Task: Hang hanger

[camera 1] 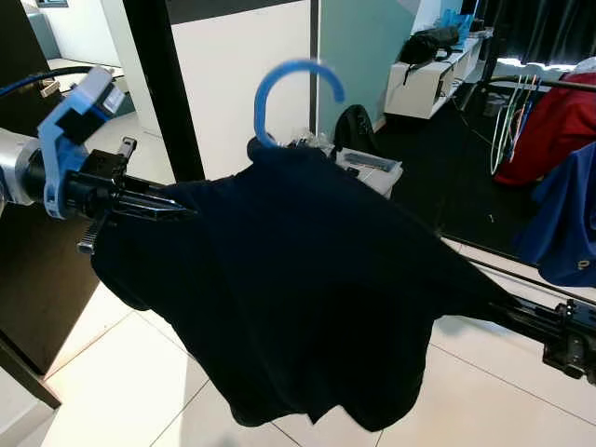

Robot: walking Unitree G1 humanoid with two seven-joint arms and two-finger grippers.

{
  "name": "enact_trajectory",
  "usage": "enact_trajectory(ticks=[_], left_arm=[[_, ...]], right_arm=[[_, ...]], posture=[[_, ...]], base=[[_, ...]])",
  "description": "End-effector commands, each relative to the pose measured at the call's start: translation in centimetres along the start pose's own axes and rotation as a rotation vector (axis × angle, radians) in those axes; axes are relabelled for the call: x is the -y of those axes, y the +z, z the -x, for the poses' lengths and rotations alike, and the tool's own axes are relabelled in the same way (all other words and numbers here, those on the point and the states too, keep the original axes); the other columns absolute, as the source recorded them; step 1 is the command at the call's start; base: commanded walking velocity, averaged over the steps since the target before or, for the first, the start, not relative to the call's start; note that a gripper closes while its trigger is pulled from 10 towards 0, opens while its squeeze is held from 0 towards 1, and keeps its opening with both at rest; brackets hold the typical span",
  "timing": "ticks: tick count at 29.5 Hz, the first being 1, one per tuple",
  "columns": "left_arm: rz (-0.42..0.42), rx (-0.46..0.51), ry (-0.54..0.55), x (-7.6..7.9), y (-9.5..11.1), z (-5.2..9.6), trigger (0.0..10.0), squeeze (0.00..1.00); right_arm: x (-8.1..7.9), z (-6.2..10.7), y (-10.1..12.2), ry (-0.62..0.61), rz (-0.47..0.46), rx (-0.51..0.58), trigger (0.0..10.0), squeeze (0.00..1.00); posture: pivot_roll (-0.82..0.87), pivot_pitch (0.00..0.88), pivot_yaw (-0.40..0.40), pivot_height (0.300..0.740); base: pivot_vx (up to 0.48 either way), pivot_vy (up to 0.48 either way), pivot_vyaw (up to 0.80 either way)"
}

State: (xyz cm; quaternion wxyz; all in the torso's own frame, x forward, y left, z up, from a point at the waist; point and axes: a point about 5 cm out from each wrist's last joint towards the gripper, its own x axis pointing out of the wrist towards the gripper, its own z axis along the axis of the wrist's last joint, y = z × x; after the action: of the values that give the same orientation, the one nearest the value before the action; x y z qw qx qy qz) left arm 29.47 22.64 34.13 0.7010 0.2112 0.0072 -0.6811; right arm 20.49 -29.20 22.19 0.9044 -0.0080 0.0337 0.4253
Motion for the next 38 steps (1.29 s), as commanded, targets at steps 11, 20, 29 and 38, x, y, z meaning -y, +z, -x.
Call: enact_trajectory(ticks=[11,20,29,38], left_arm=[[0.059,-0.079,-0.115,1.7,-1.1,-0.7,10.0,0.00],[0.073,-0.098,-0.176,2.3,-2.0,-1.7,10.0,0.00],[0.060,-0.075,-0.229,2.3,-2.5,-3.3,10.0,0.00],[-0.042,-0.073,-0.084,0.1,-3.5,-4.6,10.0,0.00]], right_arm=[[0.4,-0.3,1.0,0.014,0.042,-0.014,0.0,0.00],[0.8,-1.4,3.4,0.103,0.130,-0.014,0.0,0.00],[-0.8,-3.9,4.9,0.370,0.169,-0.073,0.0,0.00],[-2.7,-6.5,7.6,0.630,0.218,-0.039,0.0,0.00]], posture=[[-0.07,0.000,0.053,0.740],[-0.07,0.000,0.051,0.740],[-0.07,0.000,0.044,0.740],[-0.07,0.000,0.043,0.740]], base=[[0.000,0.000,0.00],[0.000,0.000,0.00],[0.000,0.000,0.00],[0.000,0.000,0.00]])
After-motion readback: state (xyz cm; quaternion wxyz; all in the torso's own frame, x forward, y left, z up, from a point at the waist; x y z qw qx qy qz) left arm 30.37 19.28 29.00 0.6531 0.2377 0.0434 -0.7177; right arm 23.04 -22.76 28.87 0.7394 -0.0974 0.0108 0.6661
